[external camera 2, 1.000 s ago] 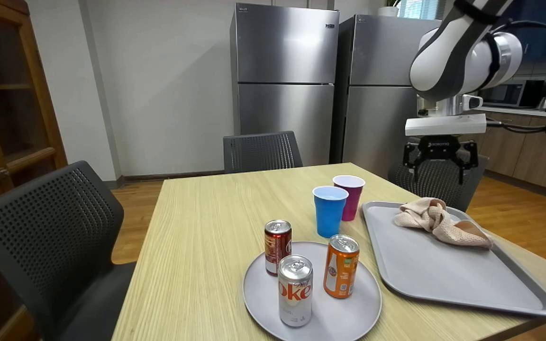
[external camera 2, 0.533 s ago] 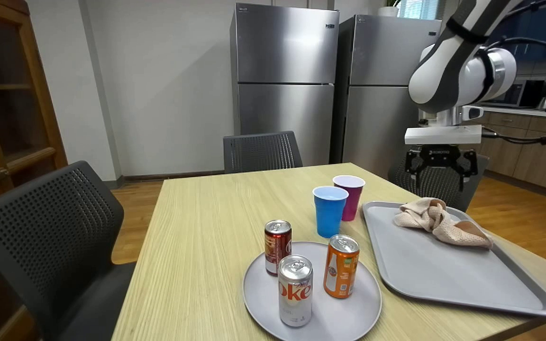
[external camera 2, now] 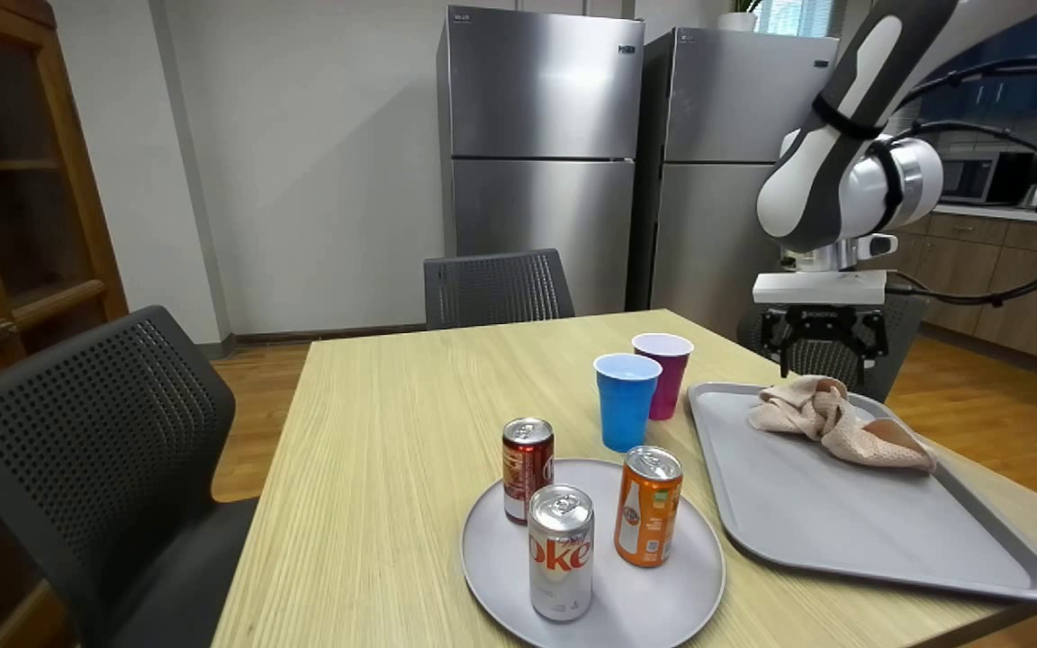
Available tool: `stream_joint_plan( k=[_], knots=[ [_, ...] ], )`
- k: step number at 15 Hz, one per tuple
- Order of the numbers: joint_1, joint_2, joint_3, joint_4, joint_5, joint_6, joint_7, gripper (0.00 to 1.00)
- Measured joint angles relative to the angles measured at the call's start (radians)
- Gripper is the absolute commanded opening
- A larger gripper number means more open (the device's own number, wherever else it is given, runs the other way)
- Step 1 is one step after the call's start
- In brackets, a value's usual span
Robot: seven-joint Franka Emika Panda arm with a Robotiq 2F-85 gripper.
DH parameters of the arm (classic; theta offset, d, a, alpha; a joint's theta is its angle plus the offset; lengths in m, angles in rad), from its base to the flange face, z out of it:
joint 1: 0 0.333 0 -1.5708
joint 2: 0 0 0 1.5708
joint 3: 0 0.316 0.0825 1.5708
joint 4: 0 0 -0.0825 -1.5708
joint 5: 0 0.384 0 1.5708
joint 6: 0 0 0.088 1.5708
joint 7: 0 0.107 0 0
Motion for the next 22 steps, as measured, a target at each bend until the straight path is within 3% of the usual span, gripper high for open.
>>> stream_joint_plan(
  k=[12, 13, 15, 22],
  knots=[
    [0.009, 0.17, -0.025, 0.137, 0.014, -0.002, 0.026, 1.0],
    [0.011, 0.177, -0.026, 0.141, 0.014, -0.002, 0.032, 0.75],
    [0.013, 0.188, -0.029, 0.146, 0.014, -0.003, 0.046, 0.65],
    [0.041, 0.196, -0.055, 0.15, 0.014, -0.003, 0.094, 0.12]
  ],
)
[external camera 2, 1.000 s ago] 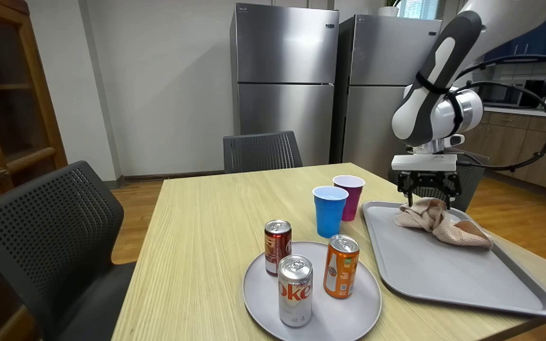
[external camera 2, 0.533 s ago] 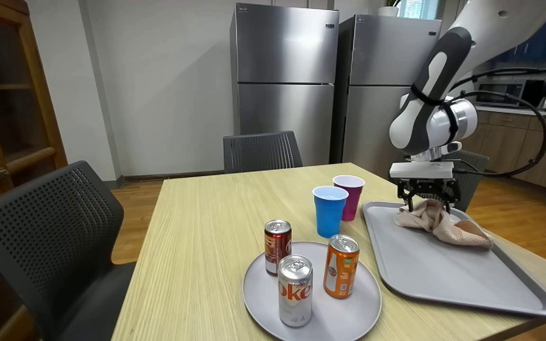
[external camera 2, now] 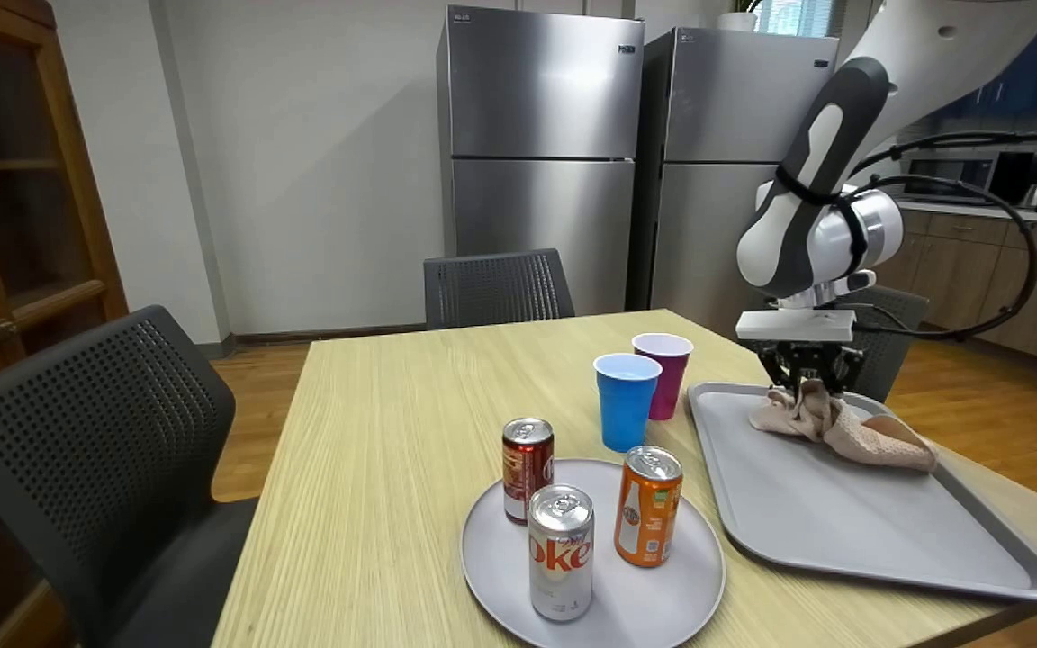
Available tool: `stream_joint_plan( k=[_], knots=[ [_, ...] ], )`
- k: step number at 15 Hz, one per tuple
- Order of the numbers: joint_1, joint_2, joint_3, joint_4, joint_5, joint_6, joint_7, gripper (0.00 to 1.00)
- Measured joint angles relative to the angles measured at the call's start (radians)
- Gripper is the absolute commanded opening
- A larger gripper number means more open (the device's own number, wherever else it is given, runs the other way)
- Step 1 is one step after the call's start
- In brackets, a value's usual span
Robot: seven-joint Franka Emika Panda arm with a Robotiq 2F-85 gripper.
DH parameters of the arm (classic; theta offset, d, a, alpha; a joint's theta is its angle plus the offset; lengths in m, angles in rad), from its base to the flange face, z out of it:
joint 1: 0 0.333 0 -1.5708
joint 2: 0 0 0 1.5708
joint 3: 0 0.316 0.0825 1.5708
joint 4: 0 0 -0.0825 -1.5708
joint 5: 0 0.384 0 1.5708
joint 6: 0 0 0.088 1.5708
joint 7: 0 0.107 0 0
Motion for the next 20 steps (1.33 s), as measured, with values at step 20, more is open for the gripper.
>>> stream_joint_plan(
  k=[20],
  knots=[
    [0.024, -0.077, -0.01, 0.06, 0.031, -0.004, 0.039, 0.02]
  ],
)
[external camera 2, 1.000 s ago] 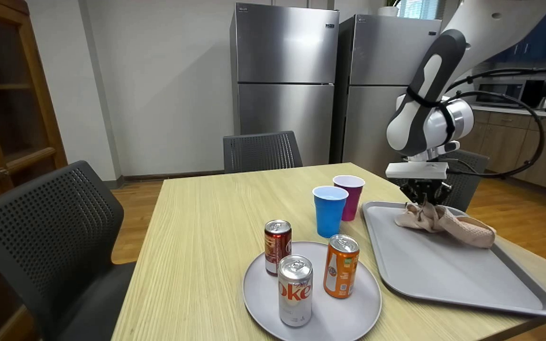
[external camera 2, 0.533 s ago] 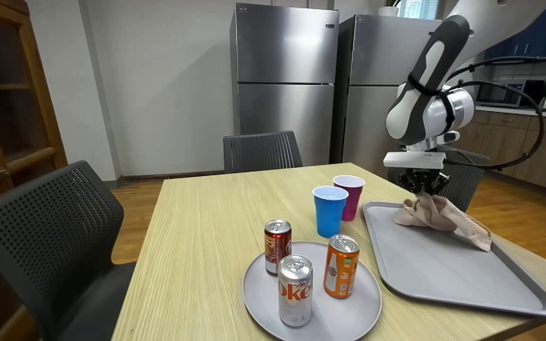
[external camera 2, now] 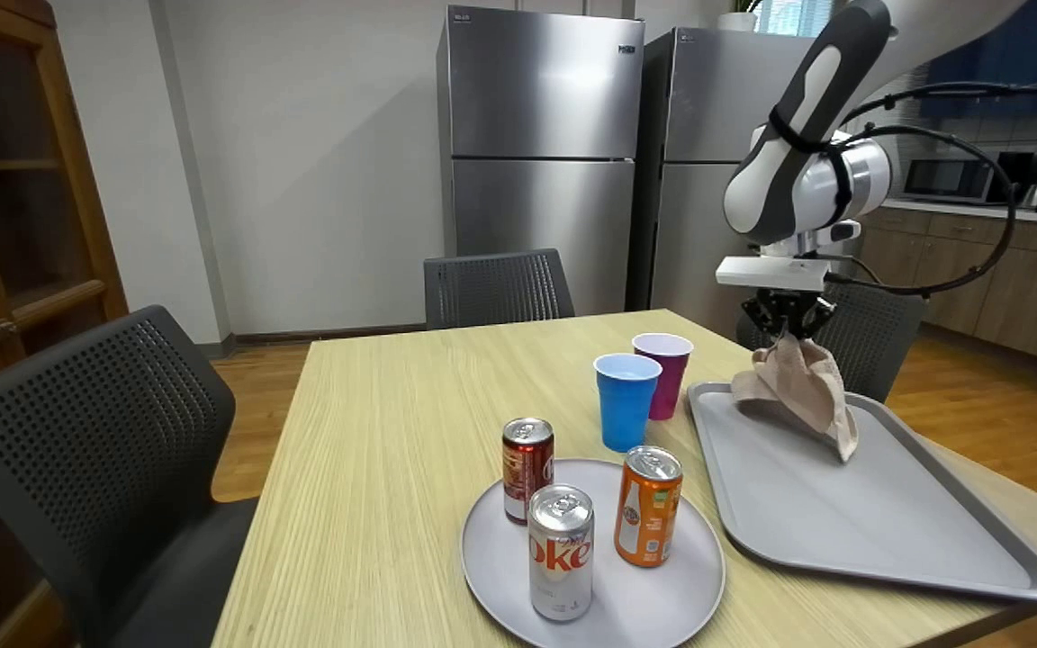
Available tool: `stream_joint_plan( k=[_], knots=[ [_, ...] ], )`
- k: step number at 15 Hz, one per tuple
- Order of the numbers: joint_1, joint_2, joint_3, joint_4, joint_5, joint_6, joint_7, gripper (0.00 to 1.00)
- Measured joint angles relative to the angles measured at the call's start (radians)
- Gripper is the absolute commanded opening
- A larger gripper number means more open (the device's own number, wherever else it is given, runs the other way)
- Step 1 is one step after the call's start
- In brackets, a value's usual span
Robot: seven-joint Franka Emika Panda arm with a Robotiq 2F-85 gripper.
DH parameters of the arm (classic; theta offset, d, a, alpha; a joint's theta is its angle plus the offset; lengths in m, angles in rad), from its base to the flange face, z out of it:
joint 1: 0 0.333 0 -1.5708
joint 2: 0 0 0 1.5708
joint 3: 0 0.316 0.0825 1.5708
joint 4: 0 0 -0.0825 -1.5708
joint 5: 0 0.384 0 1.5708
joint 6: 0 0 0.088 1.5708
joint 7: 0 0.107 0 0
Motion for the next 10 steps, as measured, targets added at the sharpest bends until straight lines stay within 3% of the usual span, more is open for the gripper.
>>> stream_joint_plan(
  k=[10],
  knots=[
    [-0.007, 0.024, 0.021, 0.156, 0.049, 0.0, 0.0, 0.02]
  ],
)
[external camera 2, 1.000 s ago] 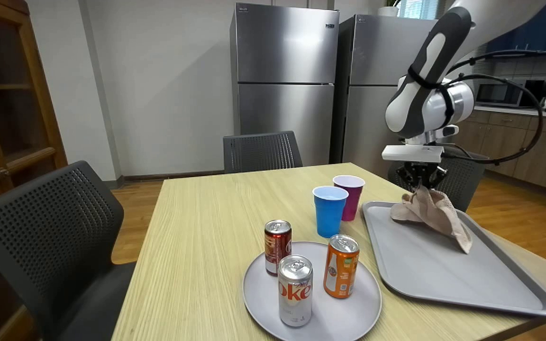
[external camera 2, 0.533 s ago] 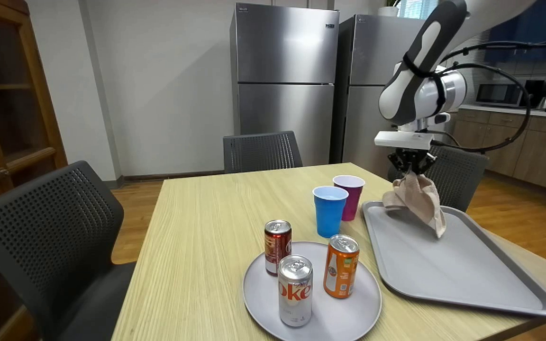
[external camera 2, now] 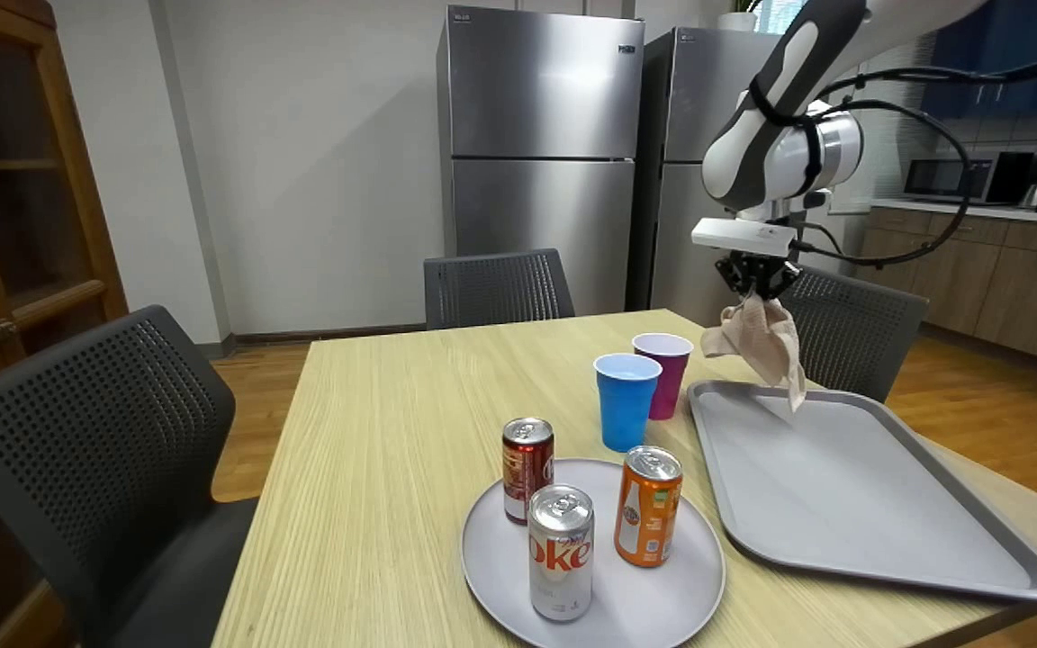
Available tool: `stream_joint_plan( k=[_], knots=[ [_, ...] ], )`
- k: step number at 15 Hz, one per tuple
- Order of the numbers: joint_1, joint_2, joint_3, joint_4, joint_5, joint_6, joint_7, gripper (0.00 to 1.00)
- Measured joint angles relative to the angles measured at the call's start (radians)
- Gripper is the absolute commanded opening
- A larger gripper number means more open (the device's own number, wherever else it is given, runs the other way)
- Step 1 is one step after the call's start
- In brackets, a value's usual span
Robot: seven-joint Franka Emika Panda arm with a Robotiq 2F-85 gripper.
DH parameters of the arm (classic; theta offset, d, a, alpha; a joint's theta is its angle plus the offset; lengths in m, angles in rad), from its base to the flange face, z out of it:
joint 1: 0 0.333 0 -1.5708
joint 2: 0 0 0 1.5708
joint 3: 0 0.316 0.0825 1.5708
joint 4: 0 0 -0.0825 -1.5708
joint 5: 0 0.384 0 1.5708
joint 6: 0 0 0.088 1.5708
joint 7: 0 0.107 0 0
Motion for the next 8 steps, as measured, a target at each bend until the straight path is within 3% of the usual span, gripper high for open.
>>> stream_joint_plan(
  k=[8],
  knots=[
    [-0.005, 0.094, 0.009, 0.159, 0.028, -0.001, 0.007, 0.02]
  ],
)
